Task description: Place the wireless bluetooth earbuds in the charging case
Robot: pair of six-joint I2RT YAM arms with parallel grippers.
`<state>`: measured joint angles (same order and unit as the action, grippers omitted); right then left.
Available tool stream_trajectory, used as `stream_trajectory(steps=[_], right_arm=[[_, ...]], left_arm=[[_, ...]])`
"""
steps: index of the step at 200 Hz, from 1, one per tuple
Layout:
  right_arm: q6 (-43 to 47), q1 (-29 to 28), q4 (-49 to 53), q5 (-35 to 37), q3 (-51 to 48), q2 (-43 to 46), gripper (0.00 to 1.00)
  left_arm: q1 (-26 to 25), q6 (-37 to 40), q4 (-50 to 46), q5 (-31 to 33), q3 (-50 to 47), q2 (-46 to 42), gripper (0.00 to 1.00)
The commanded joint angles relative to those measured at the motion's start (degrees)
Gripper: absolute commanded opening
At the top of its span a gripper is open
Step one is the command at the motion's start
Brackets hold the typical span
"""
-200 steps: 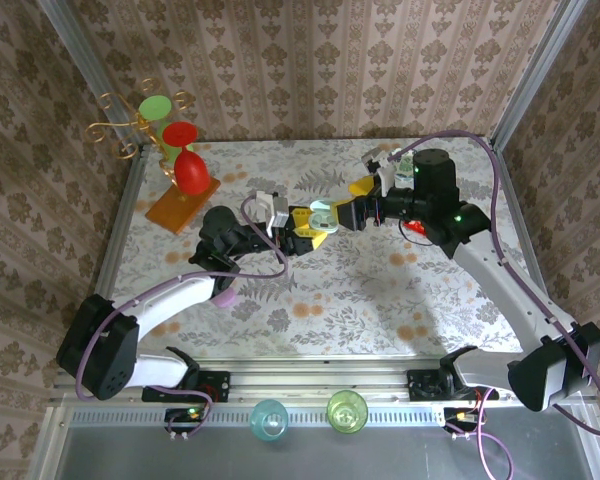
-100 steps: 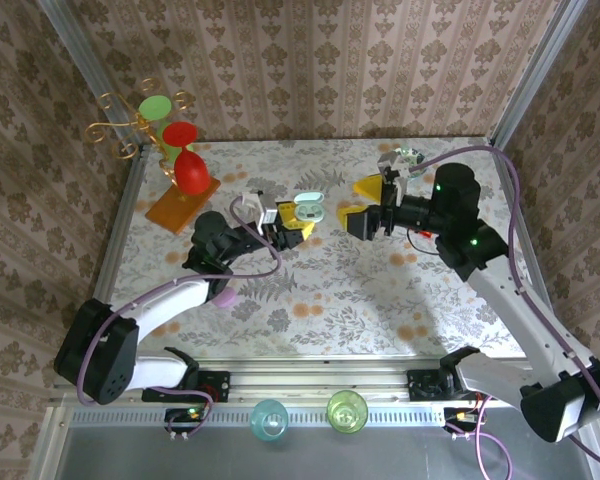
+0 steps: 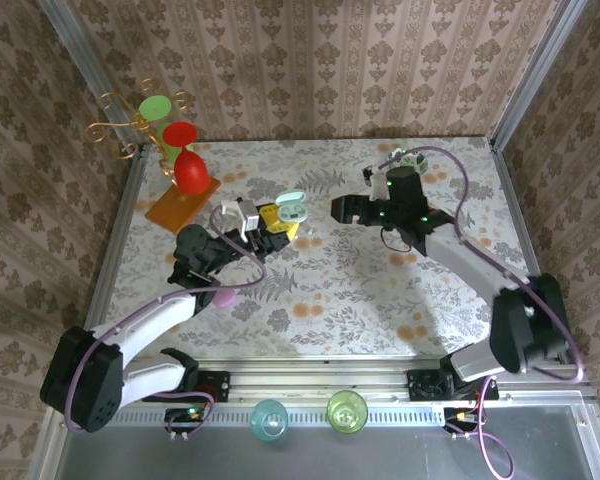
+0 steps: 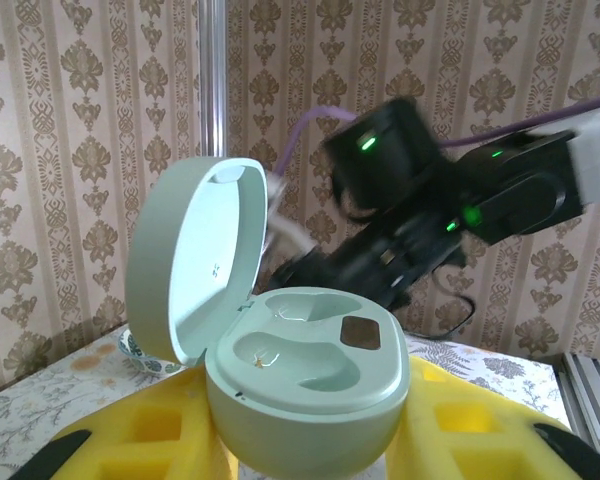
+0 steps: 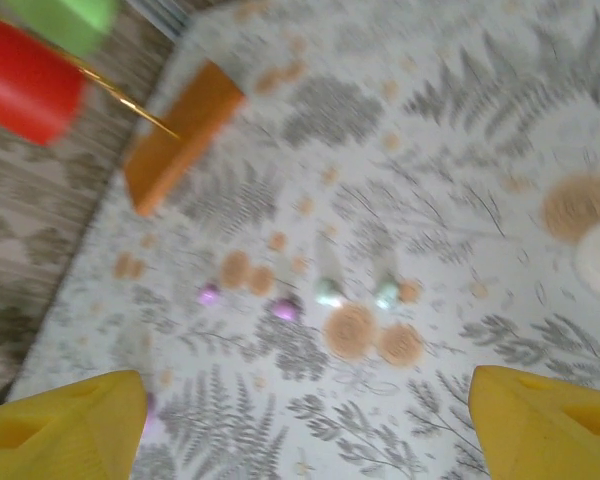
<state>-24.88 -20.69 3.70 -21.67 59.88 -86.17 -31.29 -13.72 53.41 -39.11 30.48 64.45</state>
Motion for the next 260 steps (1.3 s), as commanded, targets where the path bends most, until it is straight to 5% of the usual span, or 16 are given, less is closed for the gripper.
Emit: stream_trajectory(steps=[1, 32, 85, 260], right_arm=[[-0.2, -2.2, 4.8, 6.1, 5.5, -7.2, 0.82], [1.9, -4.9, 9.8, 8.4, 13.7, -17.7, 0.76], [0.3, -6.7, 17.3, 12.2, 24.0, -28.8, 0.44], [5.4, -8.7, 29.8, 11.2, 39.6, -44.2, 0.3]], left_arm=[[0.4, 0.3, 0.4, 0.7, -0.8, -2.4, 0.24], [0.4, 1.2, -1.3, 0.6, -0.9, -3.9, 0.24], [0.4, 2.9, -3.9, 0.5, -1.5, -5.7, 0.25], [0.5, 3.7, -6.0, -0.4, -1.1, -6.9, 0.25]])
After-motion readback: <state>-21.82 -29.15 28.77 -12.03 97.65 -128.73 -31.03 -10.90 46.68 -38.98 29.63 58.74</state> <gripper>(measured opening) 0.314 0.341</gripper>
